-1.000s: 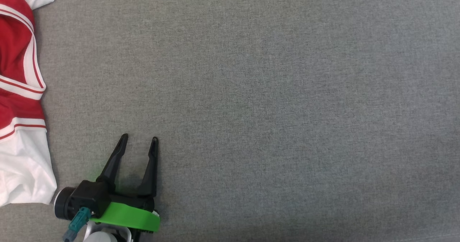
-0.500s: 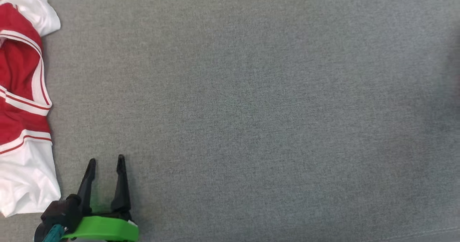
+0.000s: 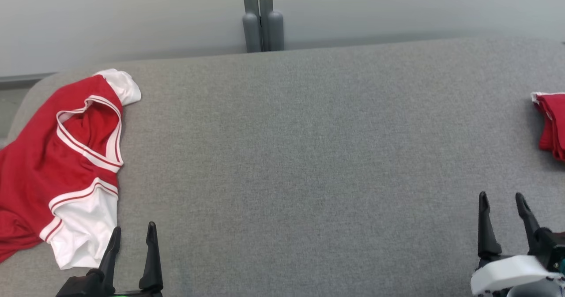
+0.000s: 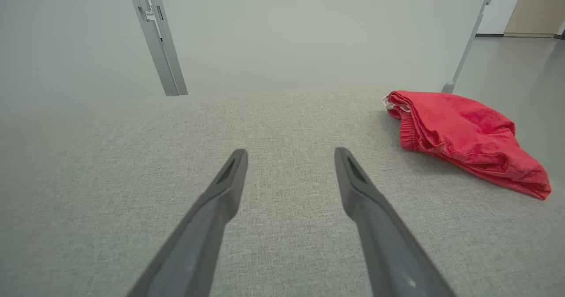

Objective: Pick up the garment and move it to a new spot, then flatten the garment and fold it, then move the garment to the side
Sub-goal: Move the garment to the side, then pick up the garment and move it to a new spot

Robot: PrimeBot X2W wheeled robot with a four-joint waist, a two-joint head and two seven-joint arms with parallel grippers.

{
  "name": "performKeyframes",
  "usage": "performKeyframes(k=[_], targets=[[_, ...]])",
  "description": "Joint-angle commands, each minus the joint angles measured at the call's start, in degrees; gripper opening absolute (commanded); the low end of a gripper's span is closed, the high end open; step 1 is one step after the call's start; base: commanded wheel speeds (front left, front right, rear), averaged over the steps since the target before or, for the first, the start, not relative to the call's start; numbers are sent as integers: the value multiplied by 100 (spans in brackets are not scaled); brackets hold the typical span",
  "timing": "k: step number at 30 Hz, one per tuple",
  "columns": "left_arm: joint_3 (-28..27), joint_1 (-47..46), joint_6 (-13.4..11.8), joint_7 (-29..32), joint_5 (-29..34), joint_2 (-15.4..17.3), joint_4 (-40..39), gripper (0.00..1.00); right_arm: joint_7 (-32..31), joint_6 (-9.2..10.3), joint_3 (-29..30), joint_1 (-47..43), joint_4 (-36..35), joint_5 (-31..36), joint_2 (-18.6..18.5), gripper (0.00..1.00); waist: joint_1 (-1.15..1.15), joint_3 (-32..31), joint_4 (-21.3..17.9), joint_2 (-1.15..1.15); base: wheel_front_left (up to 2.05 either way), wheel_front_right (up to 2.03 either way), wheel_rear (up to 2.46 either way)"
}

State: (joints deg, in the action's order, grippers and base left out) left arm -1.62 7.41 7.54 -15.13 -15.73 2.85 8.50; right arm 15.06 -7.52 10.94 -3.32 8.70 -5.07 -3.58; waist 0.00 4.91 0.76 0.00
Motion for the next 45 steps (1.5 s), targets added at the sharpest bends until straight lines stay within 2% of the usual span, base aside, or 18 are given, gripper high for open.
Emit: performKeyframes(k=[1, 5, 16, 29, 33, 38, 41, 45], targets=[[-37, 91, -11, -1, 29, 11, -15, 100, 14, 5, -46, -169, -31, 42, 39, 100, 0, -609, 266, 0, 0, 0, 0], [-78, 161, -11, -1, 33, 10, -9, 100, 15, 5, -241, -517, -60, -111, 59, 100, 0, -720, 211, 0, 0, 0, 0], [277, 47, -11, -1, 36, 36, 109, 100, 15, 5, -341, -498, -81, -204, 59, 100, 0, -723, 118, 0, 0, 0, 0], [343, -26, -11, -1, 38, 102, 160, 100, 16, 5, -325, -479, -71, -168, 59, 100, 0, -671, 366, 0, 0, 0, 0], [250, -80, -10, -1, 56, 88, 145, 100, 16, 5, -330, -452, -127, -190, 60, 100, 0, -655, 694, 0, 0, 0, 0], [200, -49, -10, -1, 86, 44, 190, 100, 16, 4, -598, -509, -112, -236, 63, 100, 0, -690, 1586, 0, 0, 0, 0], [112, 64, -10, -1, 49, 27, 212, 100, 15, 5, -834, -385, -104, -198, 57, 100, 0, -693, 1994, 0, 0, 0, 0], [23, 127, -10, -1, -22, 14, 195, 100, 16, 5, -1030, -293, -68, -122, 58, 100, 0, -684, 2296, 0, 0, 0, 0]])
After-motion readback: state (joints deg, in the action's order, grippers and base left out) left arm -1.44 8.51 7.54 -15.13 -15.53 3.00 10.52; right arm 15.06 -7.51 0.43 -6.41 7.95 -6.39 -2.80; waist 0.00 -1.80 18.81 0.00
